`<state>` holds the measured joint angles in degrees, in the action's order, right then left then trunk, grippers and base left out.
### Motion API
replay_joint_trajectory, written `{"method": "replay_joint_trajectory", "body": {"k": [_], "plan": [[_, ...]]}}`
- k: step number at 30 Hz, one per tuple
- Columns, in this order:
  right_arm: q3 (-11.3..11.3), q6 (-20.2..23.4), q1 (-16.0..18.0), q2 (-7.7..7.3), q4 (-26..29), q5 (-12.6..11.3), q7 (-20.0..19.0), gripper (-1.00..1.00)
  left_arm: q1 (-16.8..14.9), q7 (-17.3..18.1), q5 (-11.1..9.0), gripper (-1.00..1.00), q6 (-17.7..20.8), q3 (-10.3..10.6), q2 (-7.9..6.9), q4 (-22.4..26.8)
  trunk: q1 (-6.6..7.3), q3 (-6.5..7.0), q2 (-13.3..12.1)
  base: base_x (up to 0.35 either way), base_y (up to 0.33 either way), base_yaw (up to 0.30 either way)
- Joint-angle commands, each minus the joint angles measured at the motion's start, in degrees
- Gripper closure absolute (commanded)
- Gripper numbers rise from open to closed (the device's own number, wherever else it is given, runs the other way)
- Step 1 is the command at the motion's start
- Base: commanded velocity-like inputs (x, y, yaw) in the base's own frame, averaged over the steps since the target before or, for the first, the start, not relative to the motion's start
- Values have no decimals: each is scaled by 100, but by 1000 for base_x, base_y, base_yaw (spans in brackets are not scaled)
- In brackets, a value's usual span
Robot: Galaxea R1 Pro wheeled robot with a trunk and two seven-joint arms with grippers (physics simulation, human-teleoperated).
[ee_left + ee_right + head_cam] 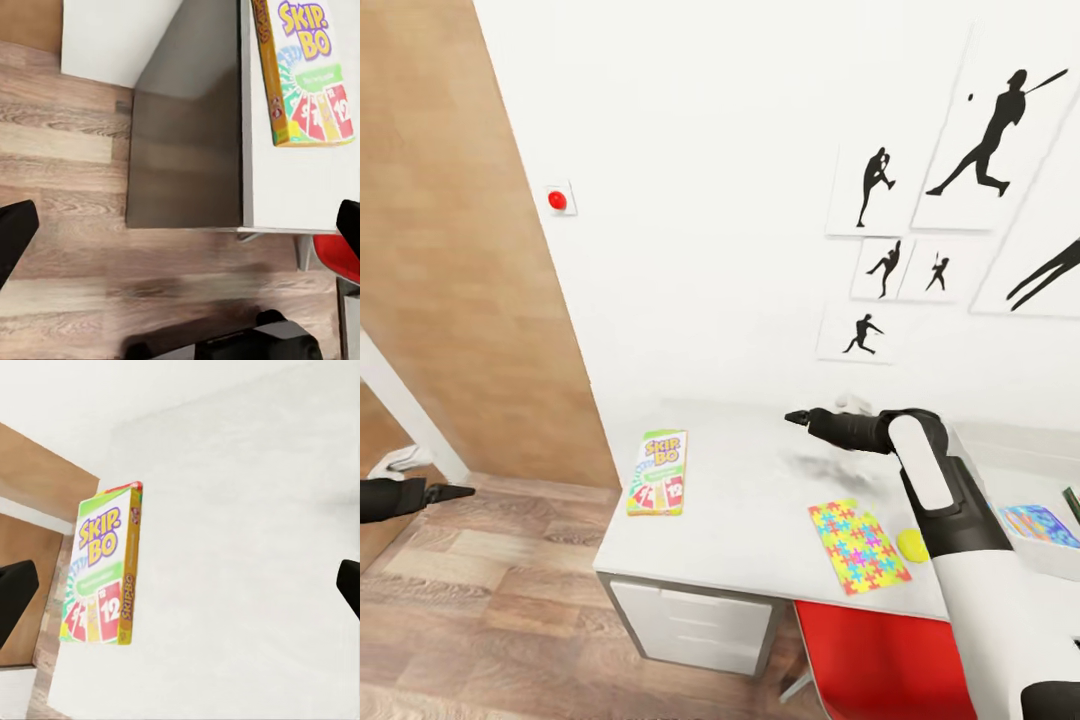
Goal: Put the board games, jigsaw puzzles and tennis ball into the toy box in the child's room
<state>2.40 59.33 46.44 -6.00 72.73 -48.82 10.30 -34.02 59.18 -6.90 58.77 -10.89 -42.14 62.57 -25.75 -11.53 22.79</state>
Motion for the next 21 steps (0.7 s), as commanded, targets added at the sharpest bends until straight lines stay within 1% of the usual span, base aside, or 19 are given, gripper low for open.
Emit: {"method": "replay_joint_trajectory", "body": {"k": [1,2,3,5,6,8,10,16,21], "plan": [[94,17,6,155,-8,-46,435,-100,-8,-321,-18,-100,34,3,100,-5,-3,-13,13,0,0,108],[122,26,6,234,-12,-48,613,-100,-8,-477,-17,-100,31,6,151,-7,-3,-15,13,0,0,87],[163,40,6,372,-17,-55,949,-100,-8,-783,-12,-100,29,10,254,-11,-3,-16,13,0,0,56],[189,46,6,478,-19,-60,1244,-100,-6,-1059,-8,-100,21,15,356,-13,-3,-17,13,0,0,40],[206,42,6,547,-19,-72,1480,-100,-3,-1284,-7,-100,14,19,448,-14,-3,-17,13,0,0,23],[224,28,6,610,-19,-82,1720,-100,-1,-1528,-4,-100,-23,22,551,-15,-3,-18,13,0,6,15],[230,19,6,643,-19,-87,1846,-100,0,-1659,-7,-100,-122,27,609,-16,-3,-18,13,0,82,8],[234,10,6,666,-13,-84,1958,-100,1,-1773,-12,-100,-312,33,657,-16,-3,-18,13,9,196,-9],[235,7,6,673,-21,-89,1973,-100,1,-1792,-13,-100,-405,34,662,-20,-3,-18,13,10,87,-174]]}}
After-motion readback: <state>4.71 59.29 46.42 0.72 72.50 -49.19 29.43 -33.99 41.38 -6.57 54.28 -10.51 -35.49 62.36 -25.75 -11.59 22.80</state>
